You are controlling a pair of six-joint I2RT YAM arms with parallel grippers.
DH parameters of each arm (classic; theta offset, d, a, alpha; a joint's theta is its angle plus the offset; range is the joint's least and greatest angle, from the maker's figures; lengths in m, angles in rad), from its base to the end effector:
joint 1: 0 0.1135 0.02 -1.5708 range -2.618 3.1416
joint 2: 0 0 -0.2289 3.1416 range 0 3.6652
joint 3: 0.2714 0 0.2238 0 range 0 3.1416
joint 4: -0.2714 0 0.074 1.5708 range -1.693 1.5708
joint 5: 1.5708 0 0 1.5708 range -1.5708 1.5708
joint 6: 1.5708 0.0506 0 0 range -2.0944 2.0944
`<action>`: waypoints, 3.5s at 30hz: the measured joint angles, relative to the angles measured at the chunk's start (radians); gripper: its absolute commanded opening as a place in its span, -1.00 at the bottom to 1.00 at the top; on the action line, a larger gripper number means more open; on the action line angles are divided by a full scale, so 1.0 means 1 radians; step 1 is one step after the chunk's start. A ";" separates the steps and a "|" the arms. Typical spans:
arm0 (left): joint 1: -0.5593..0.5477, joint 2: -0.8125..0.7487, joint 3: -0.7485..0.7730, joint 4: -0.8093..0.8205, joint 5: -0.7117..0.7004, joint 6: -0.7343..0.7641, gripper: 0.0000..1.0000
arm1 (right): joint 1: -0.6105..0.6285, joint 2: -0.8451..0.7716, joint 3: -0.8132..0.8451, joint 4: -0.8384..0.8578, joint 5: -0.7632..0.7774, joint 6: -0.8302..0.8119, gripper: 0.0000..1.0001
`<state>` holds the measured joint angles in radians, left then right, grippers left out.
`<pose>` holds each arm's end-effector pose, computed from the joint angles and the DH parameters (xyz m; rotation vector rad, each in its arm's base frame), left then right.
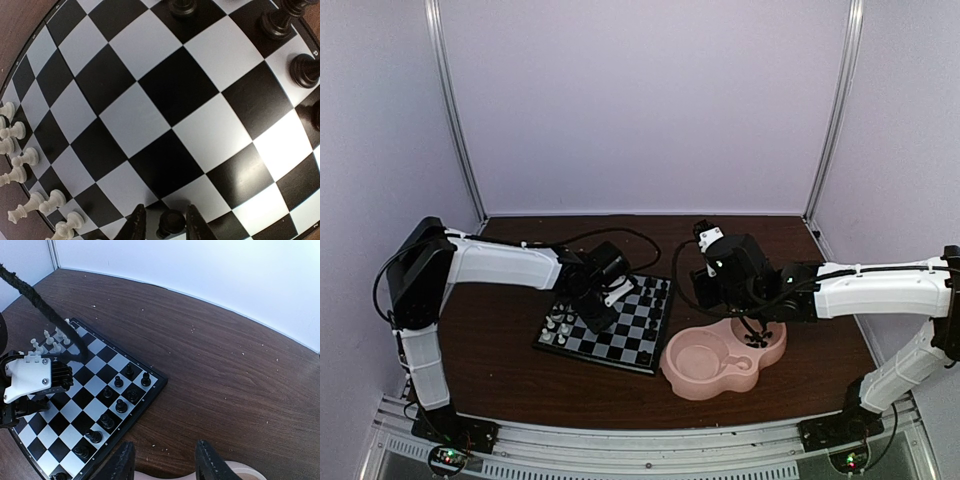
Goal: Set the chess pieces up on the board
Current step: Pick up the pawn from the chessboard, then pass from the left arm to the right
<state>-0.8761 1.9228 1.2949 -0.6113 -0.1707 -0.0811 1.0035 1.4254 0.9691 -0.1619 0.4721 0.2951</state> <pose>0.2300 -0.2626 0.1331 1.0357 2.5692 -0.0031 0.1827 0.2439 0.2298 -0.4856 2.0673 0.2536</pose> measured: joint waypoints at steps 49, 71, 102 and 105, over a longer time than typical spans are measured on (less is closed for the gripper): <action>0.113 -0.356 -0.271 0.342 0.287 -0.510 -0.74 | 0.000 -0.202 -0.178 0.225 -0.296 -0.065 -0.13; 0.007 -0.358 -0.602 1.309 0.398 -1.314 -0.83 | 0.079 -0.027 -0.230 0.513 -0.465 -0.170 -0.05; -0.063 -0.214 -0.601 1.559 0.361 -1.456 -0.83 | 0.049 0.051 -0.178 0.494 -0.433 -0.123 -0.20; -0.066 -0.207 -0.598 1.561 0.361 -1.457 -0.82 | 0.040 0.058 -0.170 0.493 -0.447 -0.108 -0.23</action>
<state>-0.9421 1.7157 0.6971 0.9501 0.1902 -1.5379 1.0431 1.4834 0.7994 0.3313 0.0254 0.1871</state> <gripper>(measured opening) 0.132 0.397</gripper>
